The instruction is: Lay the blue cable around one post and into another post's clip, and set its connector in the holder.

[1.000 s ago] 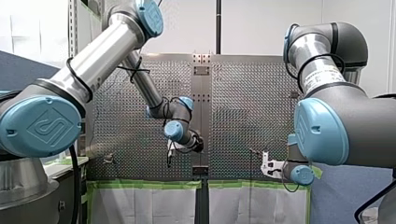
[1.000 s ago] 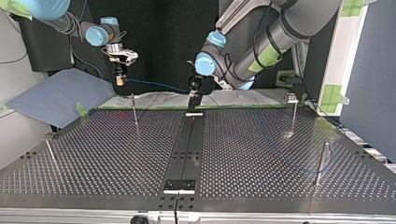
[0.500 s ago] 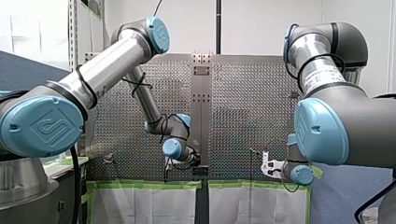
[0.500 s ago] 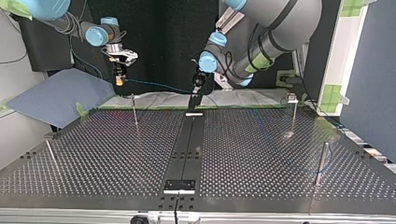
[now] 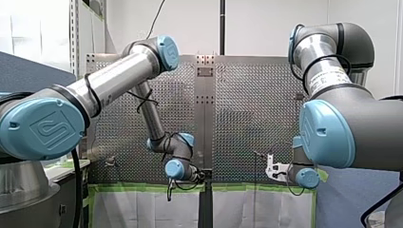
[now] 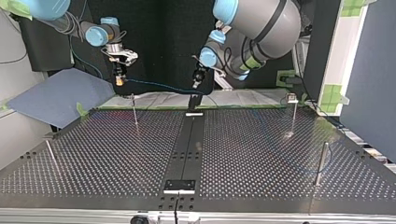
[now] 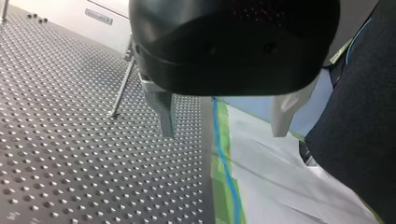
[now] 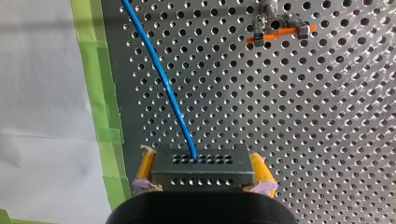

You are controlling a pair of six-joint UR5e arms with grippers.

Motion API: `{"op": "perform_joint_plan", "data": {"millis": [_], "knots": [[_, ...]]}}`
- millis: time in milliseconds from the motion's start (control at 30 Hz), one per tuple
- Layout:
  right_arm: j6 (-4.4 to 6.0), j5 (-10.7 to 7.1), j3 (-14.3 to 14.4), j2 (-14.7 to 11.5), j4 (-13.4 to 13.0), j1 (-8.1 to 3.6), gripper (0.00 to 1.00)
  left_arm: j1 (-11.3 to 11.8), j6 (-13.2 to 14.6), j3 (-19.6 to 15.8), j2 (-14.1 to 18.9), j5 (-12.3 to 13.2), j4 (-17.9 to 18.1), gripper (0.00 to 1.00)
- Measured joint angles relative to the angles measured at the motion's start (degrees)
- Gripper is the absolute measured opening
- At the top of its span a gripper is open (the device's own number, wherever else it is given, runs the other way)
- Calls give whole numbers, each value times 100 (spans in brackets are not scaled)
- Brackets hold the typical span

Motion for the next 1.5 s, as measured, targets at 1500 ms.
{"op": "perform_joint_plan", "data": {"millis": [1500], "knots": [[-10, 0, 0, 0, 5, 4, 0, -106, 106, 806, -1169, -750, 2098, 99]]}}
